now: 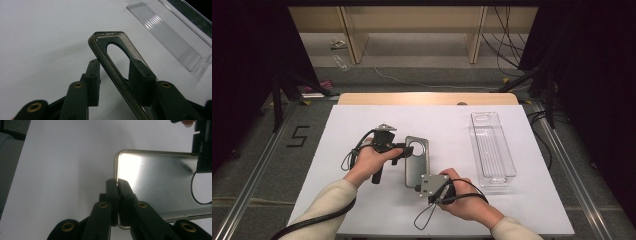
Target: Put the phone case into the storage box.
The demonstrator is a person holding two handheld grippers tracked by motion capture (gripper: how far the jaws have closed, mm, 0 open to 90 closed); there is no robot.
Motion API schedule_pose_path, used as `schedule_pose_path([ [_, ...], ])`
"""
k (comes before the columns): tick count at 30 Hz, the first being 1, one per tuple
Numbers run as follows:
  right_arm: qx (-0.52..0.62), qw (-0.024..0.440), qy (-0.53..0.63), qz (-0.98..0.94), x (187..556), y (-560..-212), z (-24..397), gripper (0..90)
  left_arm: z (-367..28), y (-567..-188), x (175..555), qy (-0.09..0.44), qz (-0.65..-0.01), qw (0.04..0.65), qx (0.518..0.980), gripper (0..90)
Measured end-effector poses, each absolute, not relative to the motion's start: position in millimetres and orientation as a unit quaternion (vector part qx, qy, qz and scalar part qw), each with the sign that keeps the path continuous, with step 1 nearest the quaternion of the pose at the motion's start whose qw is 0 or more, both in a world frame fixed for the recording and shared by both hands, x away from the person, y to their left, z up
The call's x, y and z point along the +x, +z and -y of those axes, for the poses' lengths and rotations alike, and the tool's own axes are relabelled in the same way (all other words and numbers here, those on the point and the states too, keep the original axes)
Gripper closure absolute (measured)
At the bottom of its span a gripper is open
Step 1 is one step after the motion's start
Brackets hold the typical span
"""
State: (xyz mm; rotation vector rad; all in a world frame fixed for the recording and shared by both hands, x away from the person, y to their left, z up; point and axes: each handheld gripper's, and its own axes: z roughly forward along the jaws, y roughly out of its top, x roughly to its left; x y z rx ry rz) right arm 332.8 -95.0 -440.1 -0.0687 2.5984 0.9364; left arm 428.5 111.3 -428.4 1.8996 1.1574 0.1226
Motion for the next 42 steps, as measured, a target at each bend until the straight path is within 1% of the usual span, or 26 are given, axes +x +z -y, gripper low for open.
schedule_pose_path([
  [5, -0.025, 0.181, 0.329, -0.926, 332.4, -441.9, 94.5, 89.1, -111.3, -427.0, 427.6, 0.033, -0.478, 0.454, 0.751, 67.0],
  [16, -0.023, 0.177, 0.326, -0.928, 333.2, -445.7, 93.8, 89.1, -110.2, -422.0, 424.6, 0.016, -0.49, 0.464, 0.737, 72.6],
  [17, -0.025, 0.183, 0.327, -0.927, 333.8, -446.7, 93.3, 89.1, -109.5, -421.6, 424.0, 0.014, -0.491, 0.467, 0.736, 73.3],
  [21, -0.025, 0.178, 0.322, -0.93, 334.6, -449.3, 92.9, 89.1, -107.5, -419.2, 421.3, 0.008, -0.494, 0.481, 0.724, 76.3],
  [23, -0.024, 0.185, 0.32, -0.929, 335.2, -450.0, 92.8, 89.0, -106.2, -417.3, 419.7, 0.01, -0.493, 0.486, 0.721, 77.6],
  [26, -0.018, 0.179, 0.32, -0.93, 335.2, -451.7, 92.5, 88.6, -103.8, -413.4, 417.3, -0.003, -0.491, 0.5, 0.713, 80.5],
  [28, -0.019, 0.187, 0.321, -0.928, 336.4, -453.3, 92.7, 87.4, -101.1, -410.3, 414.7, 0.016, -0.478, 0.499, 0.723, 81.3],
  [29, -0.018, 0.189, 0.323, -0.927, 337.0, -453.4, 93.1, 84.9, -100.2, -409.2, 413.7, 0.029, -0.471, 0.498, 0.728, 81.3],
  [31, -0.01, 0.192, 0.329, -0.925, 337.5, -453.9, 94.1, 80.0, -100.0, -407.6, 412.4, 0.027, -0.47, 0.507, 0.722, 81.4],
  [34, 0.005, 0.199, 0.342, -0.918, 337.8, -454.0, 95.0, 69.4, -100.6, -405.8, 410.4, 0.044, -0.46, 0.51, 0.725, 81.4],
  [38, 0.03, 0.204, 0.37, -0.906, 339.4, -453.4, 95.6, 50.2, -103.9, -406.5, 407.7, 0.065, -0.447, 0.514, 0.729, 81.3],
  [42, 0.058, 0.196, 0.397, -0.895, 342.6, -451.5, 98.7, 38.6, -110.5, -409.5, 405.1, 0.082, -0.441, 0.516, 0.73, 81.3],
])
